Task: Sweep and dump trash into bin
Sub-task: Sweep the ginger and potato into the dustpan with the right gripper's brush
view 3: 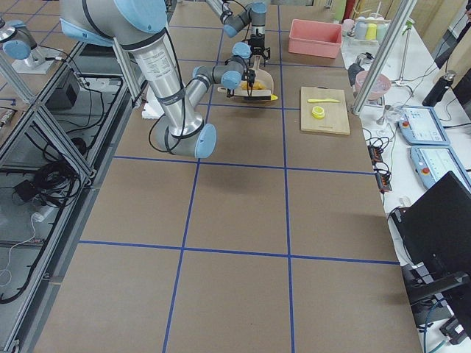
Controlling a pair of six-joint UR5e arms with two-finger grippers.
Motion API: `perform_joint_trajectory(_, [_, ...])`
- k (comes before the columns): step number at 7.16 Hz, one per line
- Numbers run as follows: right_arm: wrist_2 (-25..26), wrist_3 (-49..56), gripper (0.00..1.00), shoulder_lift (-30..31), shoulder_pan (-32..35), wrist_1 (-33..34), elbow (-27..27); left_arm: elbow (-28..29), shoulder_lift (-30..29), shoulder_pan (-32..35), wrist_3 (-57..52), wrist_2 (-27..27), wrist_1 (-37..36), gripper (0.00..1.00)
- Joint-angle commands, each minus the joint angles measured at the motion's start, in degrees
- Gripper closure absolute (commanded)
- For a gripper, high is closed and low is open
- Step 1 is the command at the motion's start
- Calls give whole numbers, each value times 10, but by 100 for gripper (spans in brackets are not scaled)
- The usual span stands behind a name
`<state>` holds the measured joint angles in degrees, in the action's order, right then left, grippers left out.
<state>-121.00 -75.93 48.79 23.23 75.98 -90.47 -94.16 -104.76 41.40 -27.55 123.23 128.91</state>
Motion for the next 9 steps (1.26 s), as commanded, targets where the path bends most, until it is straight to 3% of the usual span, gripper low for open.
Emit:
perform_joint_trajectory(1, [16,-41,100,-5,-8,-62,11,-2,0,0,0,0,0,6])
perform_joint_trajectory(4, [38,-102,100,-8,-13,-148,10,-1,0,0,1,0,0,6])
perform_joint_trajectory(7, [55,-134,100,-10,-16,-184,11,1,1,0,0,0,2,6])
perform_joint_trajectory(8, [51,-131,100,-2,-12,-179,9,-2,7,0,0,0,2,6])
perform_joint_trajectory(9, [-4,-126,100,2,22,-145,-2,-4,7,0,0,0,2,6])
